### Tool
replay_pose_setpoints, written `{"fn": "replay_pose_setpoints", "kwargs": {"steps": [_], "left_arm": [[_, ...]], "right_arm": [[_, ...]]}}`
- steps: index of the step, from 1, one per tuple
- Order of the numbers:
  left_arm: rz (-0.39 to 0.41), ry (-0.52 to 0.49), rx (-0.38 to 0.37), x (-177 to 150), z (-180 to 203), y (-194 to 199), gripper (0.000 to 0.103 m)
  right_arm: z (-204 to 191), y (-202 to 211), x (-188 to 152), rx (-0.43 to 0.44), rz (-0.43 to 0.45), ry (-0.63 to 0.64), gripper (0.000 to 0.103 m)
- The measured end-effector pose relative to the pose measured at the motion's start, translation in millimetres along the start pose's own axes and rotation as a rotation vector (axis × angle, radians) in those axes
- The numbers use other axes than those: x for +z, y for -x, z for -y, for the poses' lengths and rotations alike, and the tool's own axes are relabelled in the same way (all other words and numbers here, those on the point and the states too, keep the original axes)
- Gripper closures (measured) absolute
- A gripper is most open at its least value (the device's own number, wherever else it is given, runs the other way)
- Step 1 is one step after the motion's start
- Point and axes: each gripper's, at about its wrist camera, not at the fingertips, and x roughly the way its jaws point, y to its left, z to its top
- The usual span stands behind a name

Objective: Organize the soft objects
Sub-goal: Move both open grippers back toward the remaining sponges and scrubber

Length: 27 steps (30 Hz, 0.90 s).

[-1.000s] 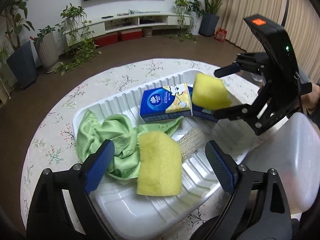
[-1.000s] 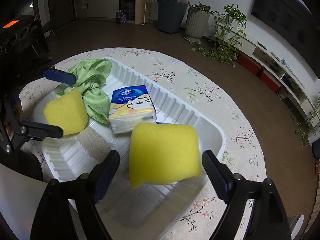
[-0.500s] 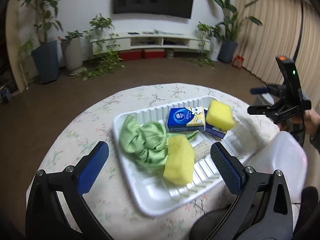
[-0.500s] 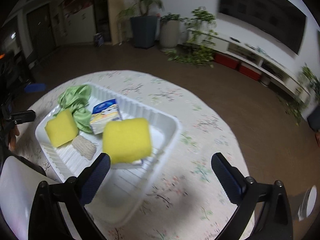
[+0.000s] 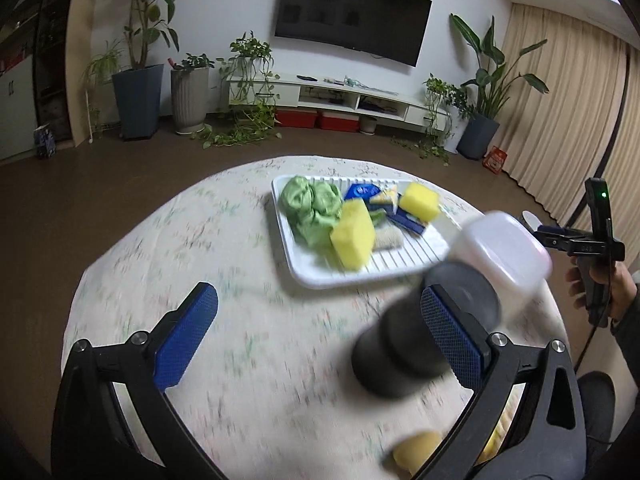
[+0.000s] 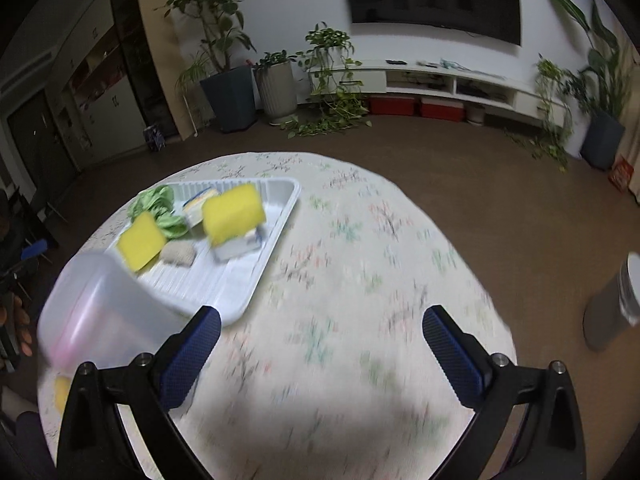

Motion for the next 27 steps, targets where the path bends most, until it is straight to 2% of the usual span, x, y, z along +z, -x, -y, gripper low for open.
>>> {"fn": "replay_pose_setpoints", "kwargs": {"steps": [6,15,22,27], "left_arm": [[-0.019,0.017,-0.003,-47.0,19.8,35.3,0.0],[-0.075,0.012,-0.026,-104.8,67.7,50.4,0.0],[-0.099,0.038,-0.04,-128.0,81.7,48.0,0.0],[-0.109,0.033,-0.016,-135.3,87.4,43.0,0.0]], "right_arm": [[-14.0,38.3,-48.3,0.034,0.006,-0.05,0.0],[-85.5,59.9,-123.8,0.095,-0.038,0.002,0.0],[-139.5,62.4,-157.5,0.126,-0.055,0.077,0.0],[-169.8,55.9,-177.7,0.154,-0.085,0.117,0.0]]}}
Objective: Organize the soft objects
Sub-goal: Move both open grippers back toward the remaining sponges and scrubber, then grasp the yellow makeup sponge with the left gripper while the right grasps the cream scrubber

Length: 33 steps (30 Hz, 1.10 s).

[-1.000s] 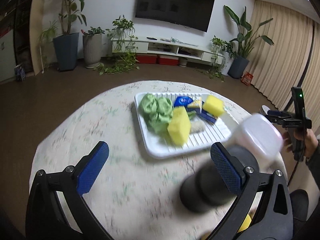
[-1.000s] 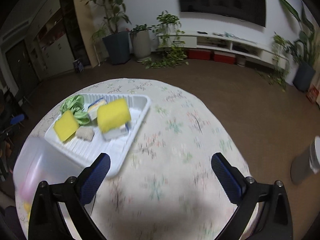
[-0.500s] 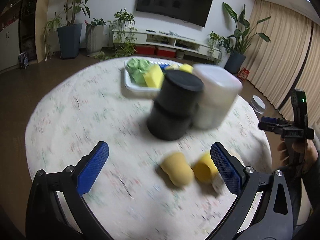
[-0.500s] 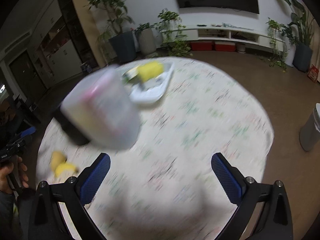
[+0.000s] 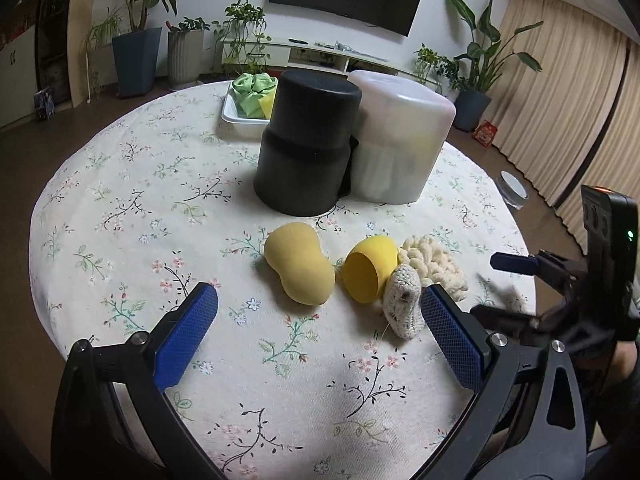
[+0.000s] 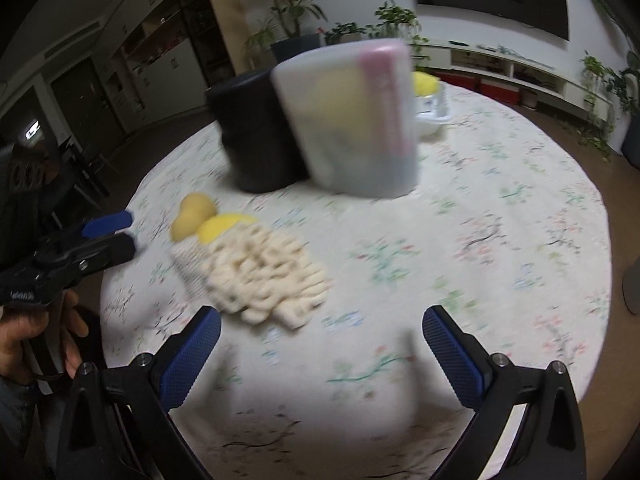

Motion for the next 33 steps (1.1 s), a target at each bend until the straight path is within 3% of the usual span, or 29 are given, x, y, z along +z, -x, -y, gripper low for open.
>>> {"fn": "replay_pose_setpoints", "kwargs": {"steps": [8,33], "left_arm": [[-0.007,0.015,0.029,6.2,0.1,-10.2,0.0],[-0.099,0.073,0.084,14.0,-18.0,-43.4,0.0]], "right_arm": [[-21.5,-9.0,1.4,-0.029,0.013,0.053,0.0],[-21.1,-44.7,24.7,-0.05,-0.018,0.079,0.0]]}}
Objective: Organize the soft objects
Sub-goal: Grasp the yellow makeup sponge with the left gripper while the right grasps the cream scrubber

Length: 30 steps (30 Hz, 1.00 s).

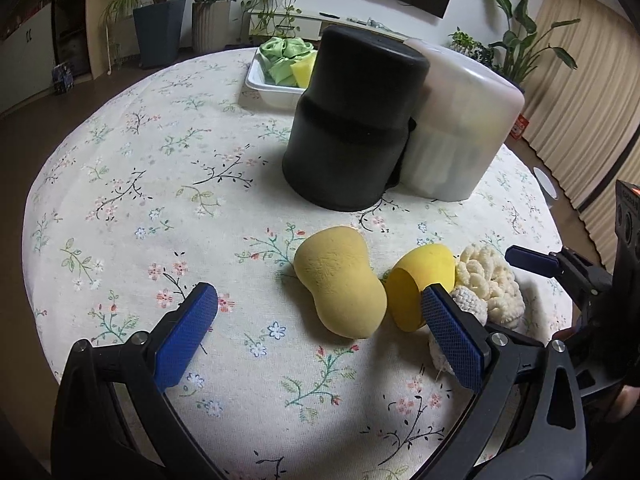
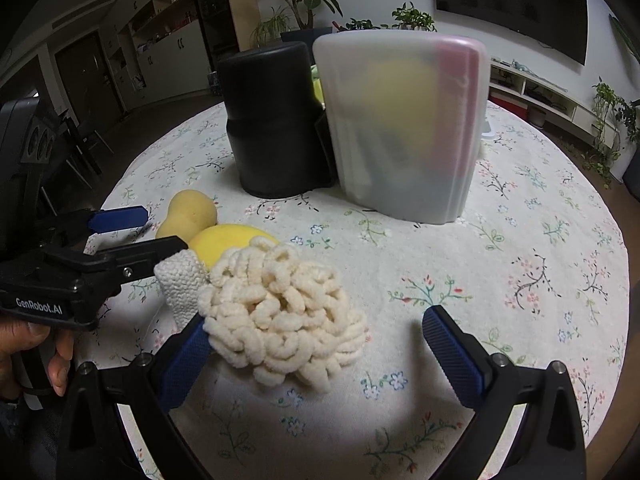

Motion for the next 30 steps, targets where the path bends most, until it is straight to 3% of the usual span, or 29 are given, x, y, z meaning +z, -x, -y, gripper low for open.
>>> {"fn": "replay_pose_setpoints", "kwargs": {"steps": [12,14,18,27,30], "left_arm": [[-0.018,-0.001,-0.008,4.4,3.5,-1.1,0.0],[-0.013,0.001,-0.005,5.4,3.6,-0.4,0.003],[-0.009,0.012,0.009,5.9,1.4,2.5,0.02],[-0.024,0.045,0.025,4.1,-1.5,9.4,0.02],[-0.02,0.035,0.011,4.4,3.7,12.2,0.02]], "right_arm": [[-5.4,-9.9,1.2,-0.025,-0.023,0.019,0.014],[-6.5,-9.7,0.8,-0.029,-0.02,0.022,0.017],[-8.2,-10.1,0.0,-0.038,-0.012,0.024,0.027],[-8.0,-10.5,2.1,-0.038,0.0,0.021,0.029],[-6.6,-7.0,3.4,-0.045,0.016,0.024,0.023]]}}
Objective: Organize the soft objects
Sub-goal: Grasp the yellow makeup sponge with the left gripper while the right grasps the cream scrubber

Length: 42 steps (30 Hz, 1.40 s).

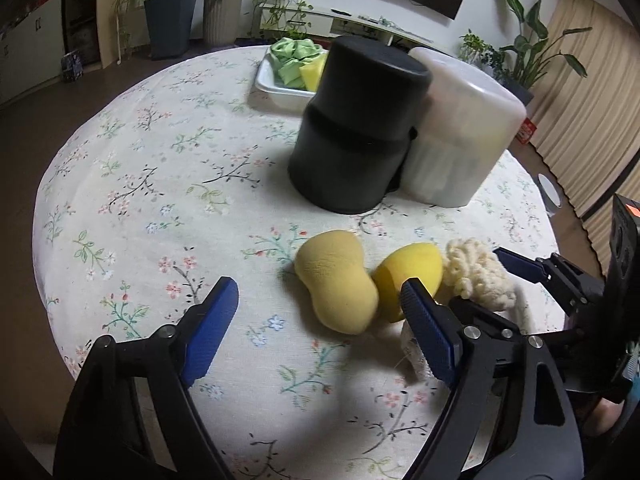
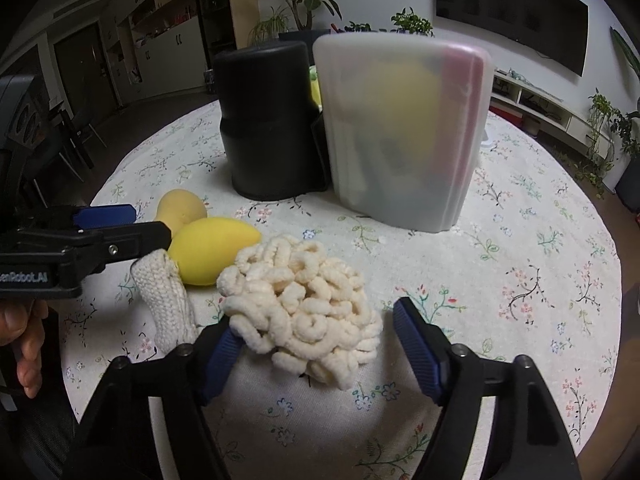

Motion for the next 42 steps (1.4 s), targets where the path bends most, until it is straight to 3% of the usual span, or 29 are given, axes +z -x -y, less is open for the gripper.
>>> {"fn": "replay_pose_setpoints", "kwargs": {"steps": [8,14,29,37,42], "left_arm": [[0.032,0.025,-0.007,3.6,-2.1,8.9,0.019],[-0.024,0.028,0.009,-0.6,-5.9,-9.3,0.018],[0.022,0.057,0.066,-2.1,-20.2,2.6,0.018],[-0.049,-0.011,0.03,3.4,0.6,-19.5,0.018],[-0.048,-0.003,0.026,6.2,-0.8,-25.1,0.016]], "right_arm": [[0.6,4.9,1.0,-0.013,0.035,0.003,0.016],[0.6,2.6,1.6,-0.02,0.038,0.006,0.015],[-1.6,-3.8,1.8,-0.052,0.032,0.03,0.016],[-3.6,-4.7,1.6,-0.056,0.029,0.039,0.016],[-4.8,-3.8,2.2,-0.059,0.033,0.045,0.017]]}}
